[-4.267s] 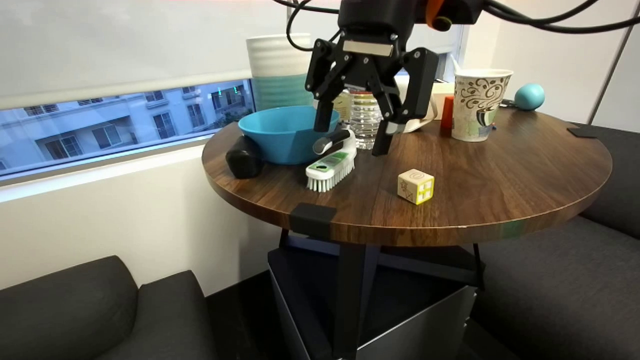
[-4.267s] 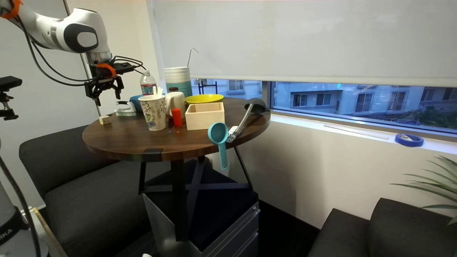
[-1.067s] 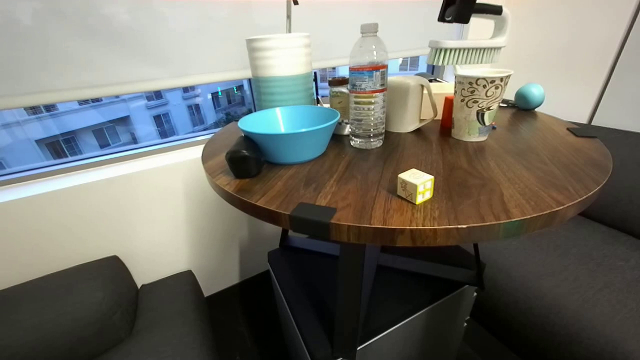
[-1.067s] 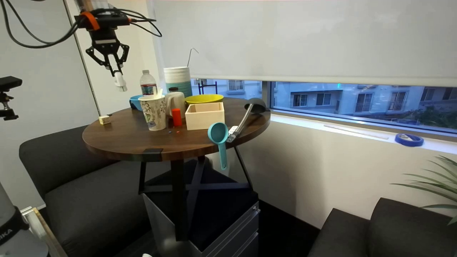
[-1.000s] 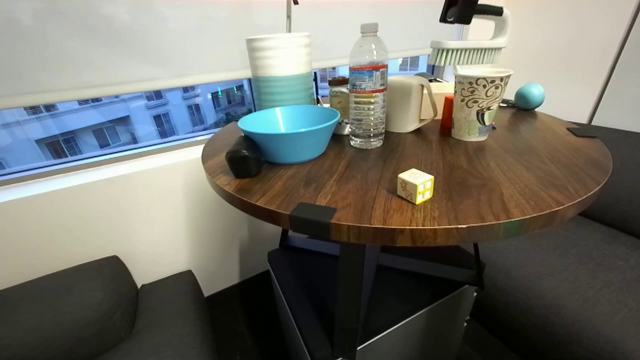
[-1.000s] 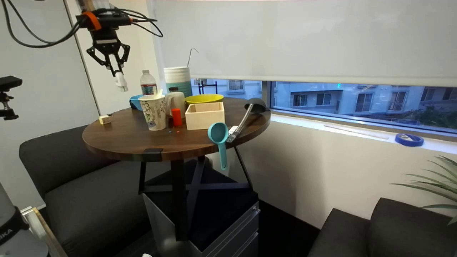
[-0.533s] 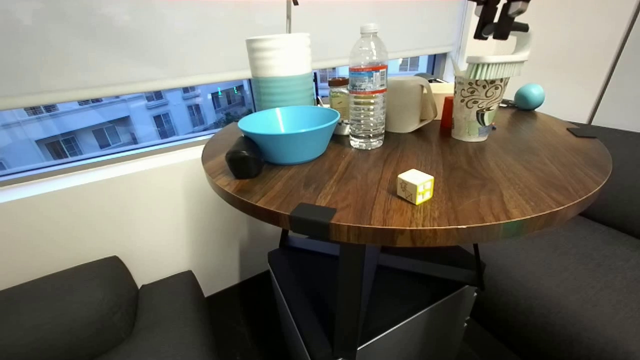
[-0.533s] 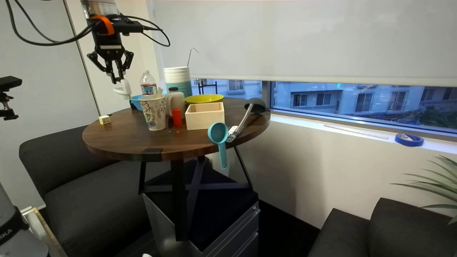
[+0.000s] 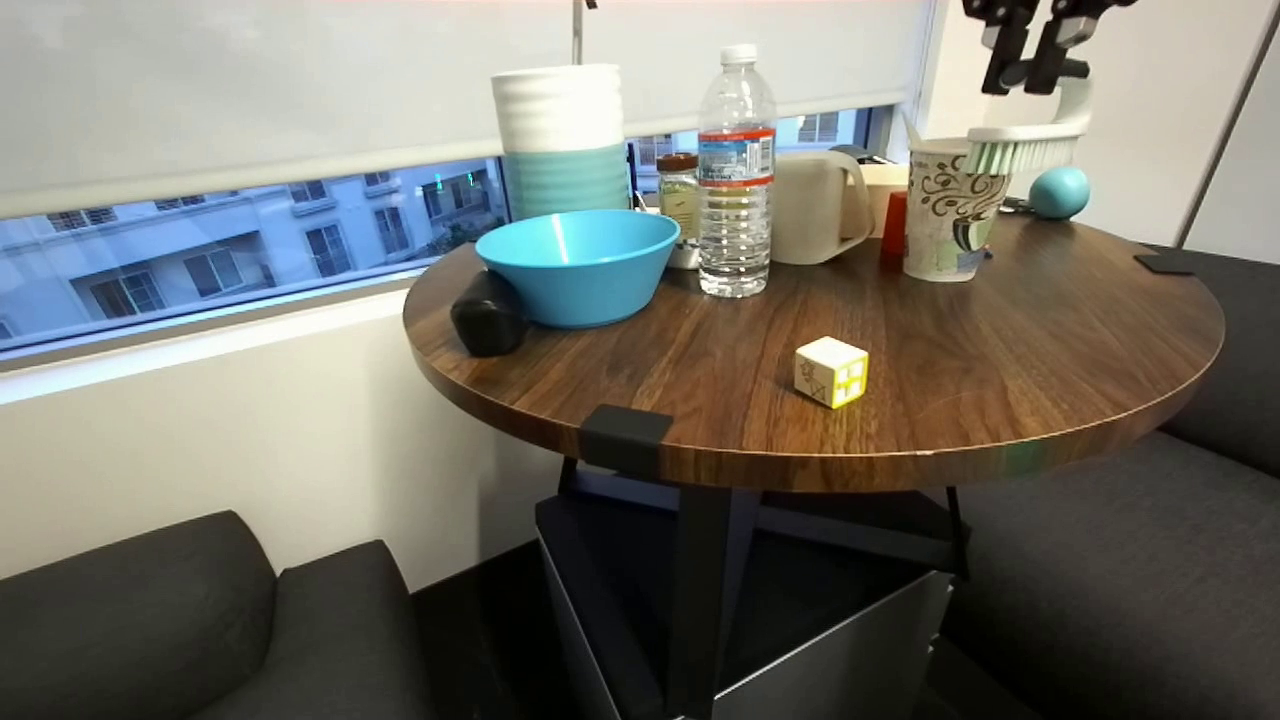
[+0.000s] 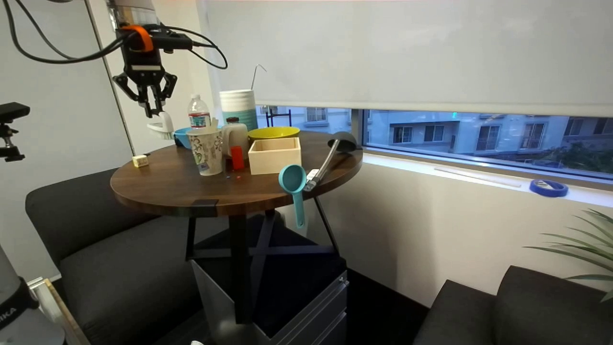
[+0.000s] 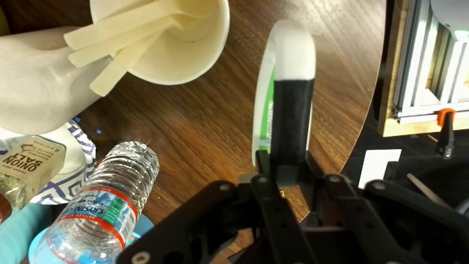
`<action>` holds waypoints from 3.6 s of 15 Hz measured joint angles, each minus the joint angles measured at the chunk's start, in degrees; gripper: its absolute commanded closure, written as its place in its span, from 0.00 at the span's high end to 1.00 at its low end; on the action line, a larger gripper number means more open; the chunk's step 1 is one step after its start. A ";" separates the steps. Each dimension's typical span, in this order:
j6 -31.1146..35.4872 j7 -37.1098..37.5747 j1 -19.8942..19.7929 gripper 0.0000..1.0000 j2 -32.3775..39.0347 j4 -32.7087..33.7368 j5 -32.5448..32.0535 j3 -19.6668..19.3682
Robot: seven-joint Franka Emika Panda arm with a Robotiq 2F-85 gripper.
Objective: Pick up the brush and sweep the small blue and orange things off of the table
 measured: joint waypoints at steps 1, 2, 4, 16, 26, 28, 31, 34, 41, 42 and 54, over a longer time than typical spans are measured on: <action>-0.05 -0.12 -0.03 0.06 0.03 -0.13 0.00 -0.12; -0.29 -0.59 -0.13 0.06 -0.02 -0.46 -0.02 -0.39; -1.63 -2.62 -0.70 0.06 -0.10 -1.49 -0.24 -1.36; -3.11 -15.27 -5.63 0.06 -2.19 -5.78 -5.61 -6.08; 4.42 -20.87 -7.16 0.06 -0.46 -9.32 -10.98 -6.53; 7.84 -21.90 -8.01 0.06 -0.42 -10.28 -12.53 -6.68; 13.01 -22.47 -9.26 0.06 -0.38 -11.26 -14.42 -6.73; 18.54 -22.56 -9.84 0.06 0.19 -12.26 -14.83 -6.75; 27.49 -22.56 -10.90 0.06 3.42 -13.29 -14.99 -6.98; 28.32 -22.56 -11.22 0.06 3.76 -13.30 -15.06 -6.98; 34.32 -23.09 -11.71 0.06 7.68 -13.38 -15.25 -7.01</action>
